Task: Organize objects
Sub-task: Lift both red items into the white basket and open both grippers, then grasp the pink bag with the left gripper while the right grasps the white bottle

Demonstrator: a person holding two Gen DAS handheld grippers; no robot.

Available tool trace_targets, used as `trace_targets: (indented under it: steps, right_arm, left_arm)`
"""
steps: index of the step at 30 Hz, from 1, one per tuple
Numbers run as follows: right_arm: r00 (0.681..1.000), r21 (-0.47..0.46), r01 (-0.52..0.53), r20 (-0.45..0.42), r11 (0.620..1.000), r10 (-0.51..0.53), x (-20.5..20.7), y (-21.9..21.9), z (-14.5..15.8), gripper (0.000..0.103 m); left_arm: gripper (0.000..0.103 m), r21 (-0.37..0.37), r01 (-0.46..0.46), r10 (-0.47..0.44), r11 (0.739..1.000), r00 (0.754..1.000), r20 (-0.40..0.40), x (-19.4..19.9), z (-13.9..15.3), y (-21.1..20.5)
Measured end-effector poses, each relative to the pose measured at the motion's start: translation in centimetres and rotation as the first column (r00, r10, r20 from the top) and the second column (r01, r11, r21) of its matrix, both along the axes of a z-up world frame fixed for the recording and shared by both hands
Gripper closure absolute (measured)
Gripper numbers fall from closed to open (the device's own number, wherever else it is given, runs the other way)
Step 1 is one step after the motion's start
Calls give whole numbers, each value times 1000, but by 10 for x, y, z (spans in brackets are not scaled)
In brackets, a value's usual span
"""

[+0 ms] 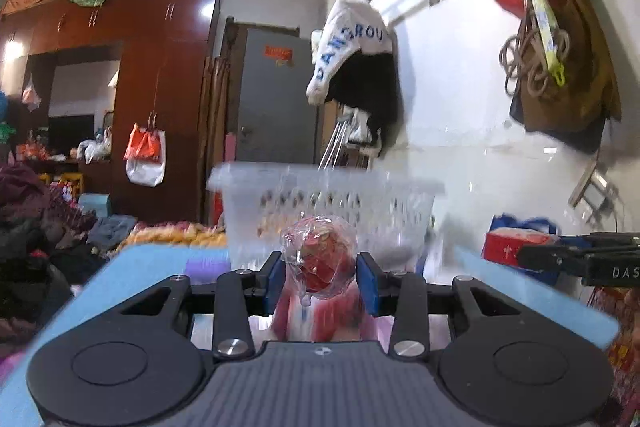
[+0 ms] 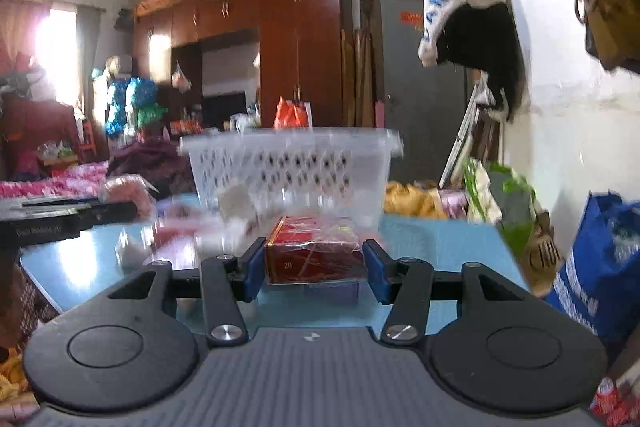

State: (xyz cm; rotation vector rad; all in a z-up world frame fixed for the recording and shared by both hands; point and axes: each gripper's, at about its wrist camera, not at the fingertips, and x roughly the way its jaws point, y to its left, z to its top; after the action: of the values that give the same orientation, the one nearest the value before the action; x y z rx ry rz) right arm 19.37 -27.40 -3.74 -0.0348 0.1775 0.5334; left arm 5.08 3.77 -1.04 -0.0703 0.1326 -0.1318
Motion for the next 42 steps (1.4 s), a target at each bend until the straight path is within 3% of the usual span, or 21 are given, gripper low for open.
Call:
trace_targets:
  steps: [3, 8, 12, 17, 18, 19, 21, 22, 23, 26, 28, 30, 35, 40, 42]
  right_arm:
    - [999, 42, -37, 36, 998, 36, 22, 8, 32, 49]
    - [998, -19, -13, 62, 1000, 15, 80, 41, 68, 49]
    - [999, -41, -32, 11, 999, 32, 119, 61, 76, 49]
    - [998, -90, -45, -39, 995, 41, 143, 79, 67, 48]
    - [998, -94, -53, -48, 994, 49, 145, 80, 66, 47]
    - [997, -108, -53, -60, 993, 47, 145, 80, 64, 39]
    - [999, -124, -10, -31, 992, 7, 132, 79, 61, 15]
    - [1000, -110, 16, 16, 994, -14, 120, 73, 59, 4]
    - [999, -85, 27, 43, 996, -23, 107, 66, 57, 0]
    - [999, 13, -46, 23, 999, 46, 65, 40, 41, 0]
    - [997, 48, -80, -10, 996, 80, 38, 24, 18, 0]
    - [998, 65, -64, -24, 996, 65, 17, 13, -8, 0]
    - [991, 151, -35, -120, 988, 54, -1, -15, -47, 0]
    - [994, 163, -1, -105, 987, 18, 4, -27, -38, 0]
    - [995, 164, -10, -100, 986, 27, 6, -27, -36, 0]
  left_arm:
    - [60, -36, 17, -17, 999, 1000, -3, 25, 35, 6]
    - [60, -25, 8, -9, 1000, 1000, -27, 87, 81, 2]
    - [59, 0, -24, 24, 1000, 994, -109, 136, 88, -4]
    - [59, 7, -30, 30, 1000, 971, -235, 178, 74, -3]
    - [57, 26, -31, 36, 999, 971, -236, 180, 71, -4]
    - [43, 44, -26, 35, 999, 973, -230, 180, 68, -5]
    - [25, 48, -41, 50, 998, 977, -208, 174, 65, -2]
    - [22, 39, -53, 60, 998, 981, -185, 168, 65, 0]
    - [22, 29, -59, 63, 998, 984, -165, 160, 66, 3]
    - [21, -37, -21, 17, 999, 993, -114, 118, 63, 12]
    - [14, -99, 38, -46, 994, 995, -85, 81, 47, 16]
    - [14, -123, 79, -90, 989, 992, -84, 49, 25, 13]
    - [14, -69, 119, -127, 990, 986, -111, 2, -24, -14]
    - [14, 23, 128, -124, 992, 985, -123, -1, -35, -40]
    - [23, 37, 120, -115, 992, 984, -133, 0, -37, -44]
